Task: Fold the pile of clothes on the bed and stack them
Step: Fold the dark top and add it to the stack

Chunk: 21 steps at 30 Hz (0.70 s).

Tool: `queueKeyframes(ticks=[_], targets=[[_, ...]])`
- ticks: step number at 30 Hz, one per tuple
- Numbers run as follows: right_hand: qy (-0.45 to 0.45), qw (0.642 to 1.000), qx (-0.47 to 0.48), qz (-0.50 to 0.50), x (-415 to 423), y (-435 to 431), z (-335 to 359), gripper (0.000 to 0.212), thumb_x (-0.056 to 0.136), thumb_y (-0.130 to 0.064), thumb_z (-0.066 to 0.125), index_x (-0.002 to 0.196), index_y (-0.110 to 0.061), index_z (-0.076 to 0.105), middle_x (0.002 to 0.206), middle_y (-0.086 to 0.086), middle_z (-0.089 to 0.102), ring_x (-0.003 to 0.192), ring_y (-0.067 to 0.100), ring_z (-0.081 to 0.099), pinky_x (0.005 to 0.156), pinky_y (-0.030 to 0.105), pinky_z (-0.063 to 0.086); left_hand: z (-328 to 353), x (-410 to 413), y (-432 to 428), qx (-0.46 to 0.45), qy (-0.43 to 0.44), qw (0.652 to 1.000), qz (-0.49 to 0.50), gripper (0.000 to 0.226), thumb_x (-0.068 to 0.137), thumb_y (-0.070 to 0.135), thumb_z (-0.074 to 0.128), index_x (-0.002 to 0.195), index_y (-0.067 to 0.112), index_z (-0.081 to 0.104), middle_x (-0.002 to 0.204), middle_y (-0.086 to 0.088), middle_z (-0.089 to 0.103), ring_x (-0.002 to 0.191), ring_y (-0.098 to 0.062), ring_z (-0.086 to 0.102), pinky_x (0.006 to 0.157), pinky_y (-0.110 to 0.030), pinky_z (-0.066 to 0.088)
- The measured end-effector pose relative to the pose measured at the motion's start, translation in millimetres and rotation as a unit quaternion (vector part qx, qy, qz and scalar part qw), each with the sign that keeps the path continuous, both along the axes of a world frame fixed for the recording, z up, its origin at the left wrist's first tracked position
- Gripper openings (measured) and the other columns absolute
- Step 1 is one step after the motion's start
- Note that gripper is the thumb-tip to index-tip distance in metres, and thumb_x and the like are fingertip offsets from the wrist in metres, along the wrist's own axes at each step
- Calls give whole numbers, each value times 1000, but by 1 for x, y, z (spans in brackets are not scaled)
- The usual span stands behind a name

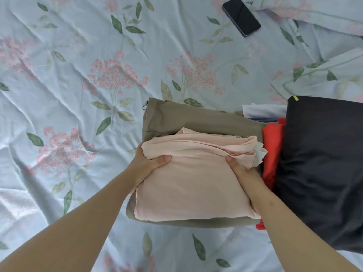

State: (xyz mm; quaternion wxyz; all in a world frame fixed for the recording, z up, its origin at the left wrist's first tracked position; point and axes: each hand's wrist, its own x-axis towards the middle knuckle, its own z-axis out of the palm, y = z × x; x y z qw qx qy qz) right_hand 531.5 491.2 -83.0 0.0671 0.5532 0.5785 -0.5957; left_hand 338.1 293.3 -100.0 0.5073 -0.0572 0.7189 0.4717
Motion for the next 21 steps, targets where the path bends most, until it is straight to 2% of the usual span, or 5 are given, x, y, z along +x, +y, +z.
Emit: queueKeyframes(ticks=[4,10,14,17,21], targets=[[22,999,10,-28,-12,-26,11,67,74,-59,67,134,-50,38,130,-29,47,117,-1,47,93,12,30,9,-9,-26,19,16,1000,-6,105,40,54,83,133,34,38,121,11,57,108,-7,57,81,-23,48],[25,992,-103,61,-45,-87,8,93,57,-81,64,137,-41,38,133,-16,51,118,8,50,104,32,37,23,-33,-106,-9,43,999,33,91,37,55,78,121,42,43,116,14,57,99,1,58,71,-15,46],[-91,991,17,95,-55,-91,-2,114,54,-83,61,147,-26,27,149,-4,30,135,23,34,113,45,28,15,-32,-121,-17,49,997,59,104,36,56,77,130,33,38,118,12,54,104,-5,56,76,-21,46],[-8,999,-23,31,-54,-88,-8,103,60,-67,72,144,-25,31,145,-1,38,131,20,41,111,42,34,9,-32,-116,-17,43,998,52,111,36,58,77,135,30,33,118,13,52,104,-6,54,77,-22,45],[66,996,-61,23,-50,-99,-7,78,63,-60,73,131,-38,43,123,-14,59,109,5,58,87,23,46,0,-34,-123,1,40,998,50,107,37,58,77,131,32,33,117,15,51,104,-2,53,74,-19,44]])
